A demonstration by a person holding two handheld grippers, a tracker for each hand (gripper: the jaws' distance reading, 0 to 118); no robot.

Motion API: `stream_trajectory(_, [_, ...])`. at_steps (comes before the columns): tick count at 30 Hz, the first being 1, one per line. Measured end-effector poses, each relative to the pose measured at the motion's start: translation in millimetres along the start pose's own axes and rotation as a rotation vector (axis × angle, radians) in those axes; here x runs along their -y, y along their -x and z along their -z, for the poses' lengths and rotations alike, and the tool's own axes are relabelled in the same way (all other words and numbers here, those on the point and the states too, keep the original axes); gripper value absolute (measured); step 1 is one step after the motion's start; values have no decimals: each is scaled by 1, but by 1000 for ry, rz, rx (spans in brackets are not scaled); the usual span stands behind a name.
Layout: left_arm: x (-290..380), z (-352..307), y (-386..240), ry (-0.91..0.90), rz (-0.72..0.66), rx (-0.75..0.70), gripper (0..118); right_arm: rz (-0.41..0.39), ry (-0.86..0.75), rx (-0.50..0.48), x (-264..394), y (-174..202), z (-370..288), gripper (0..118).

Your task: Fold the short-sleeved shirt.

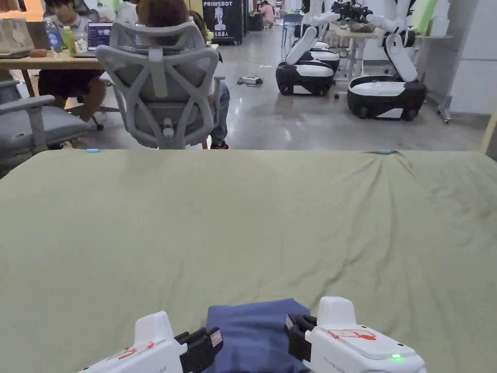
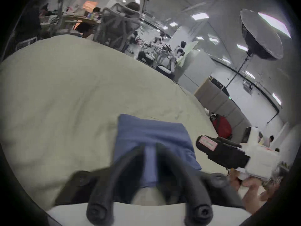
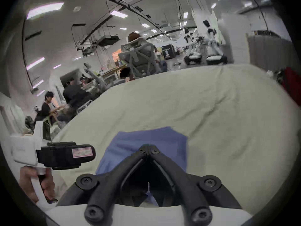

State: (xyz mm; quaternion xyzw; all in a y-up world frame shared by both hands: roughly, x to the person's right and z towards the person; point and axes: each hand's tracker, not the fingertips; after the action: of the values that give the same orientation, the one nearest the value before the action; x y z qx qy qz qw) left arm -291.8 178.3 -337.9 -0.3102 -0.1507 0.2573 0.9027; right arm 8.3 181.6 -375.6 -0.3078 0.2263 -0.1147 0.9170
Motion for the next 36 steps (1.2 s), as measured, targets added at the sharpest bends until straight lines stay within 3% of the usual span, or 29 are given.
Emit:
stream_trajectory(1, [1, 0, 10, 4, -31, 13, 46, 15, 26, -14, 2, -3, 9, 0])
stream_trajectory(2, [3, 1, 19, 9, -65, 22, 82, 58, 50, -38, 6, -9, 16, 0])
stream_trajectory(3, [6, 3, 27, 8, -98, 32, 103, 96, 68, -24, 11, -16, 22, 0])
stream_trajectory(4, [9, 5, 33, 1, -130, 49, 114, 122, 94, -1, 15, -23, 27, 0])
stream_trajectory(5, [11, 11, 39, -3, -182, 74, 115, 150, 127, 31, 19, -31, 32, 0])
stream_trajectory(7, [13, 26, 44, 45, -261, 82, 115, 197, 120, 81, 25, -45, 33, 0])
stream_trajectory(12, [25, 87, 41, 163, -434, 306, 110, 140, 112, 122, 20, -46, 30, 0])
stream_trajectory(13, [26, 97, 40, 141, -465, 327, 100, 110, 114, 132, 20, -41, 30, 0])
stream_trajectory(15, [25, 112, 36, 141, -502, 273, 50, 36, 109, 154, 19, -31, 28, 0])
stream_trajectory(16, [24, 115, 36, 143, -496, 208, 37, 0, 104, 170, 18, -25, 26, 0])
stream_trajectory(19, [17, 104, 35, 122, -478, 225, 33, -96, 101, 179, 13, -2, 22, 0])
stream_trajectory(24, [-6, 60, 53, 94, -284, 144, 33, -250, 63, 205, 5, 54, 28, 0])
stream_trajectory(29, [-44, 9, 102, 82, -156, 53, 33, -305, 44, 194, 0, 129, 50, 0])
stream_trajectory(36, [-113, -65, 206, 77, -95, -57, 32, -322, 33, 110, 3, 222, 87, 0])
